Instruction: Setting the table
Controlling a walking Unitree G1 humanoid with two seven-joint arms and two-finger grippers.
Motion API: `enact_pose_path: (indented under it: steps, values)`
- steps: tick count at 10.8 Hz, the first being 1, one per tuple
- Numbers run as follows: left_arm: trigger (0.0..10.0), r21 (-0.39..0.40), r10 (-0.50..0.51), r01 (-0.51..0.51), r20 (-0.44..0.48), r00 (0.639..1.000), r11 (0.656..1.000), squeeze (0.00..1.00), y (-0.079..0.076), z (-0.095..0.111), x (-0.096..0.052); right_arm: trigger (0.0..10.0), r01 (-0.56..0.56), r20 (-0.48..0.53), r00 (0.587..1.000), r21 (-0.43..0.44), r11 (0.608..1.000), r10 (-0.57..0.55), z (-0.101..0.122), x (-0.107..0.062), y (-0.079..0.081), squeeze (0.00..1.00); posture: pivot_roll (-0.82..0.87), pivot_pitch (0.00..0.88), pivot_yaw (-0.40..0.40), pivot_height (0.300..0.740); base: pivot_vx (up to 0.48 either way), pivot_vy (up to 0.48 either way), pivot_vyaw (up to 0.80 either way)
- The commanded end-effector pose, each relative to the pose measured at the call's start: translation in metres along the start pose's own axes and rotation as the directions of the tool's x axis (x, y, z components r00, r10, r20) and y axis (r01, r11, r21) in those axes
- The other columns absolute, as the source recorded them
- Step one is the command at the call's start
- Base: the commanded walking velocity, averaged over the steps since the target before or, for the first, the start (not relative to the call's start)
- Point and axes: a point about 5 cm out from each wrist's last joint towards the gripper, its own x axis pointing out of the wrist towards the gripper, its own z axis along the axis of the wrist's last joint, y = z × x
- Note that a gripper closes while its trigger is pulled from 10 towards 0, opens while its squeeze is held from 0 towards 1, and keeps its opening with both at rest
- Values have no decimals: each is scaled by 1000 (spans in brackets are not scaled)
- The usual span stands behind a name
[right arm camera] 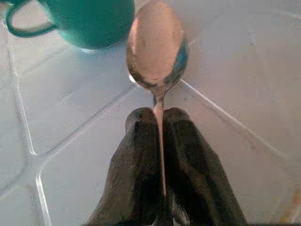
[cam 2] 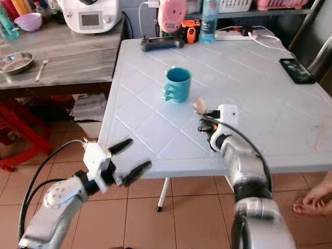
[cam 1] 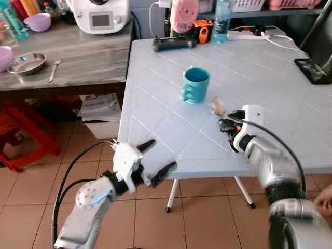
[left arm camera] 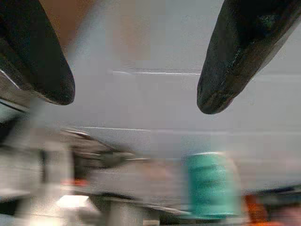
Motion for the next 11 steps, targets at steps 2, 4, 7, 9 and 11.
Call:
enact_pose_path:
  steps: [2, 4, 7, 9, 11]
  values:
    - [10000, 3, 222, -222, -45, 974, 975, 0, 25, -6, -5, 0, 62, 81, 995, 20, 998, -64, 1, -10, 7, 0, 71, 60, 32, 740, 0, 0, 0]
    - [10000, -38, 369, -371, -43, 928, 928, 0, 38, -7, -7, 10000, 117, 161, 979, 41, 992, -122, -2, -23, 17, 0, 74, 51, 27, 740, 0, 0, 0]
    - [10000, -109, 412, -411, -13, 911, 905, 0, 47, -2, 6, 10000, 153, 255, 954, 46, 987, -160, -4, -39, 34, 0, 64, 26, 31, 740, 0, 0, -267]
    - [10000, -123, 424, -421, -4, 906, 899, 0, 45, -1, 11, 10000, 161, 266, 950, 39, 986, -165, -2, -41, 38, 0, 57, 18, 32, 740, 0, 141, -728]
    - [10000, -134, 419, -416, -5, 908, 900, 0, 43, -4, 16, 10000, 172, 274, 945, 39, 984, -176, 0, -43, 37, 0, 46, 5, 26, 740, 0, 304, -250]
